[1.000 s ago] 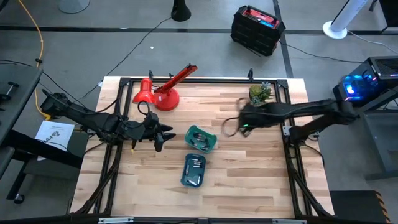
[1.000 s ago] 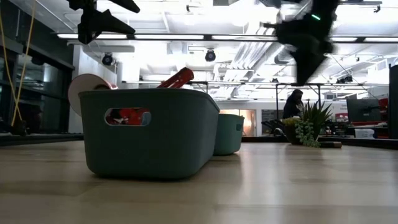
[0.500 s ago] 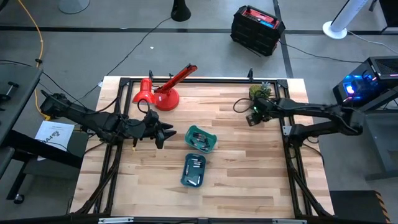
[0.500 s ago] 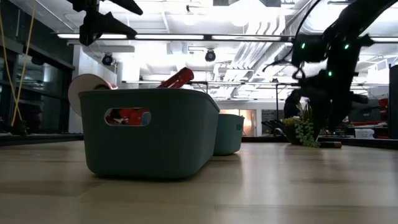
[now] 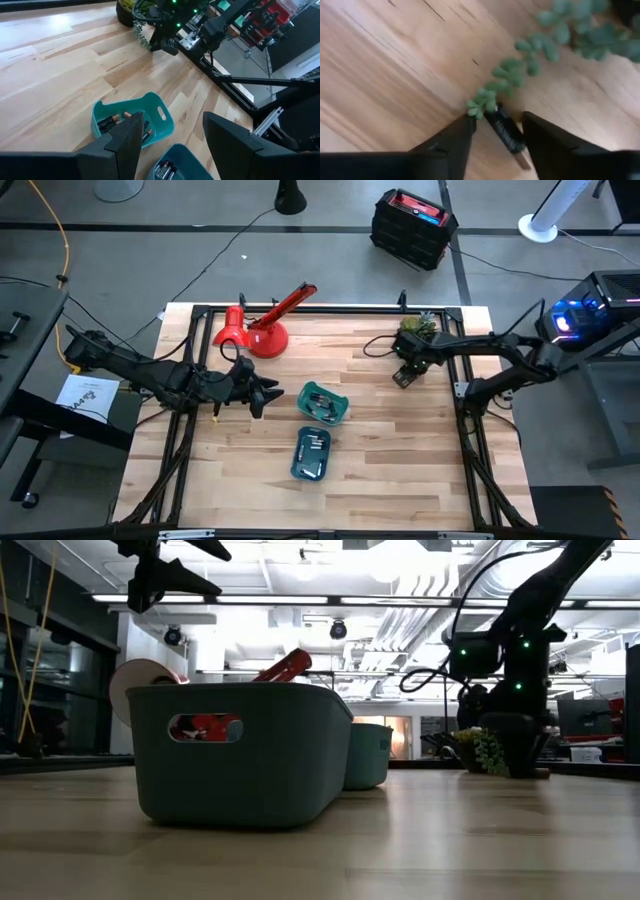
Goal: Sort batteries
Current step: Put the black battery into the light blue bin
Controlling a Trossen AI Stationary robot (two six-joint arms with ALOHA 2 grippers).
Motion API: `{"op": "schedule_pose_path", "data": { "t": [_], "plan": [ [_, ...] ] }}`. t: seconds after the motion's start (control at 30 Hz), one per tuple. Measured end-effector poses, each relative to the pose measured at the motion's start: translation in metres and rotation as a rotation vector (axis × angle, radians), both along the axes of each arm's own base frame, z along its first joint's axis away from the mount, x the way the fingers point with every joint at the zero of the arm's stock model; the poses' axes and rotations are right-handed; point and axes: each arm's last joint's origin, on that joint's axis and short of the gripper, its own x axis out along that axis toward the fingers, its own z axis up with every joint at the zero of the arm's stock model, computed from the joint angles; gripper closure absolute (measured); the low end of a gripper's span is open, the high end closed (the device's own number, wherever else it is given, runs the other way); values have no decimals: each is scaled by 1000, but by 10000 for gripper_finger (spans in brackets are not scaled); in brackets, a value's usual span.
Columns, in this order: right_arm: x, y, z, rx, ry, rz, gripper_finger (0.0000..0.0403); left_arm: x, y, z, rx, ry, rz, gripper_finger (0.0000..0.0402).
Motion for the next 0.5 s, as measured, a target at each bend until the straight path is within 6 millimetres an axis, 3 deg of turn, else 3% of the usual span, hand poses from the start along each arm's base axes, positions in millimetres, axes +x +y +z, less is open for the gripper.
{"op": "schedule_pose_path", "data": {
  "t": [0.17, 0.33, 0.5],
  "plan": [
    [9, 21, 3, -18, -34, -5, 372, 0, 0, 0, -1, 0, 0, 204],
    [19, 62, 21, 180, -218, 1, 367, 0, 0, 0, 0, 0, 0, 204],
    [38, 104, 40, 225, -468, -11, 382, 0, 0, 0, 3, 1, 0, 204]
  ]
}}
